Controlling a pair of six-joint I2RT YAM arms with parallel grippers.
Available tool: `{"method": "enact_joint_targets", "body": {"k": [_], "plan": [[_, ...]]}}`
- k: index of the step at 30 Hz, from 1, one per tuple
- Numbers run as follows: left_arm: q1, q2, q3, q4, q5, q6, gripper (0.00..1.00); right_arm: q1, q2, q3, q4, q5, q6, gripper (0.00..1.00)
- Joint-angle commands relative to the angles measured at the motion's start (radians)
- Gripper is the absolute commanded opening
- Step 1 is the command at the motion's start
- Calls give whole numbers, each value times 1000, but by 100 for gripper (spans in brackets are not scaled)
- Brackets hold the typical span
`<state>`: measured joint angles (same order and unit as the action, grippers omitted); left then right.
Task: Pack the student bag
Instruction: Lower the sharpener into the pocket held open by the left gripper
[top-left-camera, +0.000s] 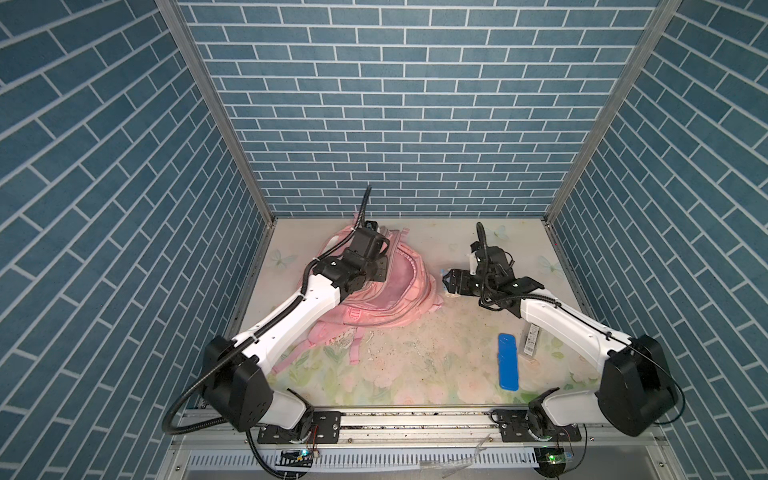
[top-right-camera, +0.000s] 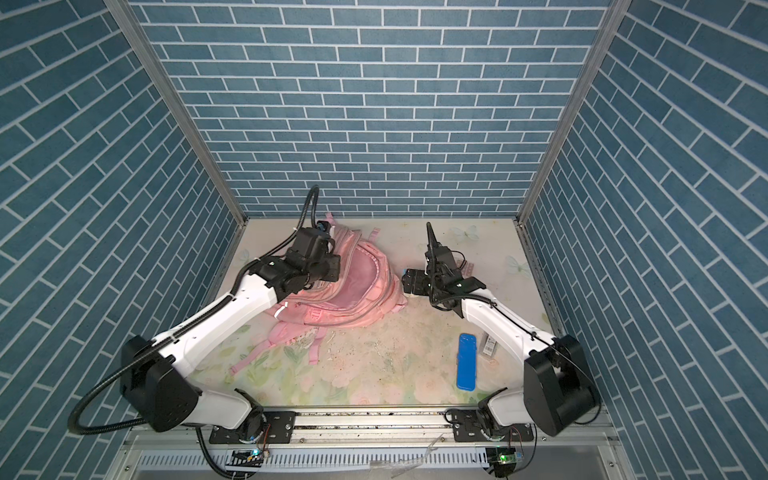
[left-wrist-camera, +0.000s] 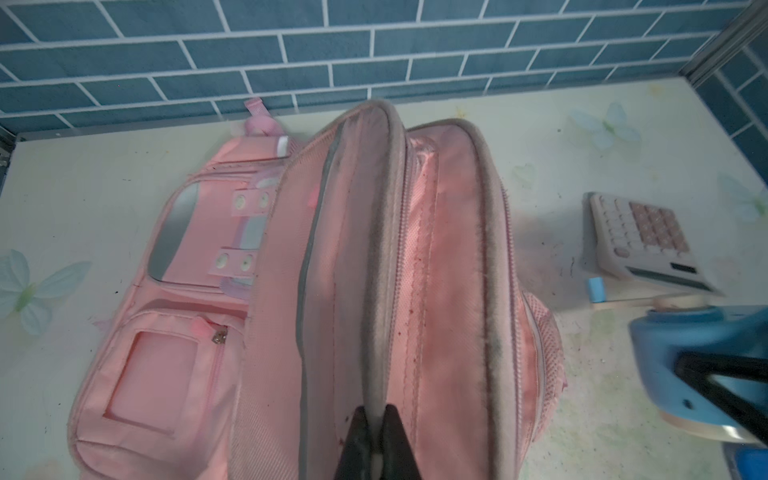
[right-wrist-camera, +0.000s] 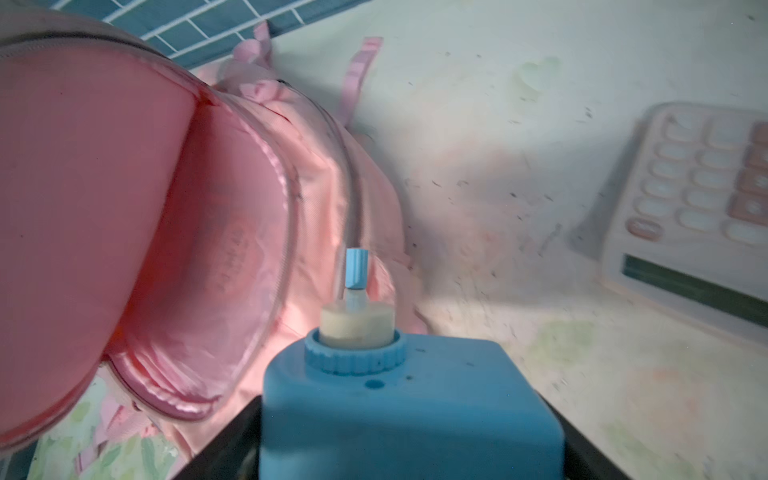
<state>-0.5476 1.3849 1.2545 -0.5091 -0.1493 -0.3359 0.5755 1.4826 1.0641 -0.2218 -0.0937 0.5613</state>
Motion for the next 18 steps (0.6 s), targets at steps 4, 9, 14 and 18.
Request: {"method": "enact_joint_targets", "body": {"k": [4,9,14,18], "plan": [[92,-88,-65,143,128,-34,0,87,226,238,74,-68,13,48],[125,-118,-77,155,180,-42,0,129,400,417,39,-100,15,47],[164,-135,-94,211,259,-70,0,186,555,582,10,-124,23,51],[179,-129,-100,221,296,-81,0,202,696,745,-93,-149,41,69]]}}
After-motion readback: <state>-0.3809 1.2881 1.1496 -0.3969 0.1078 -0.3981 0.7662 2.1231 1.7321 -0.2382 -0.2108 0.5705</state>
